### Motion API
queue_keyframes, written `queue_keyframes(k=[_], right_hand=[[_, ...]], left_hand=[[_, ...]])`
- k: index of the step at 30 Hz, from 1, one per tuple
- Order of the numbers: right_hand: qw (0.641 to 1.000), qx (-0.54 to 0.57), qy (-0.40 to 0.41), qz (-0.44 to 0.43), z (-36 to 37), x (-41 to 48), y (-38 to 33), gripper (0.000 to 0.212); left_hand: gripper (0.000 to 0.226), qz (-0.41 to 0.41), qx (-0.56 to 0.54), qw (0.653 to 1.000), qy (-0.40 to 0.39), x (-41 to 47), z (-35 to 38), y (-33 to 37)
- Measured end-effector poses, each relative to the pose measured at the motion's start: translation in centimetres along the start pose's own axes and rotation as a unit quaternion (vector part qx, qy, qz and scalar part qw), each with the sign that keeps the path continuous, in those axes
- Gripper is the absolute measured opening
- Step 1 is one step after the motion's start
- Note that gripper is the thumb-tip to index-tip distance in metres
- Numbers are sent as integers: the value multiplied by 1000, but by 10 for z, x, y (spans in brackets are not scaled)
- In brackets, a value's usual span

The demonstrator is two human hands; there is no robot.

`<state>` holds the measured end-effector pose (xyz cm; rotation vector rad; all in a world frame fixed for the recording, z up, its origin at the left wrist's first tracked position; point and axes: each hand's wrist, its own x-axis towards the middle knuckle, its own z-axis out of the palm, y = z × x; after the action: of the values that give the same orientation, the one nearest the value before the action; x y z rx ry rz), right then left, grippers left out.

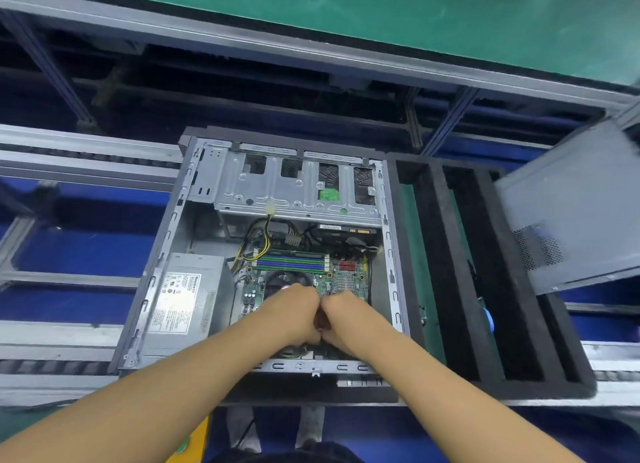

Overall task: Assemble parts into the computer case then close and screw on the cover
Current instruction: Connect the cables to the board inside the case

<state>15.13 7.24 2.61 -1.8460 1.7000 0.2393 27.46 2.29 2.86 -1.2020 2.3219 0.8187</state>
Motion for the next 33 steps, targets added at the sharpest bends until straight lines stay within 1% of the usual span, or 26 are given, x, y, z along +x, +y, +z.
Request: queue_keyframes(k=[2,3,4,5,8,9,11,14,18,22,25,28,31,33], right_hand=[[1000,13,-8,8,2,2,-2,11],[1000,9,-18,16,4,2,-3,6],[999,9,-28,29,5,3,-3,6],[998,12,-38,42,5,4,-2,7],[995,4,-73,60,4,7,-4,13],[995,-5,-82,62,4,9,-5,17],[992,-30,-105,58,3,12,-7,22],[986,-77,-138,52,3,15,-10,22],[986,-87,-137,42,5,16,-10,20],[985,-78,-147,35,6,20,-9,25],[986,-64,-151,32,6,23,-8,24],[988,-49,-137,41,9,24,-8,23],[991,-34,-118,49,12,23,-8,20],[991,-29,-127,40,12,24,-7,18]], left_hand=[[17,-1,32,999,8,-2,3,2],[17,-4,42,999,13,-2,5,3],[23,-7,50,999,16,-3,6,4],[25,-7,56,998,18,-2,7,4],[18,-4,68,998,13,1,8,4],[19,-1,72,997,9,3,8,3],[22,1,76,997,0,4,10,1],[26,-4,54,998,-16,5,14,-4],[25,4,28,999,-34,6,15,-8],[21,5,6,998,-55,6,13,-9],[19,3,-8,997,-75,5,12,-10],[23,-2,-22,996,-90,7,12,-12],[28,-14,-28,996,-89,7,14,-11],[26,-34,-36,995,-81,8,16,-9]])
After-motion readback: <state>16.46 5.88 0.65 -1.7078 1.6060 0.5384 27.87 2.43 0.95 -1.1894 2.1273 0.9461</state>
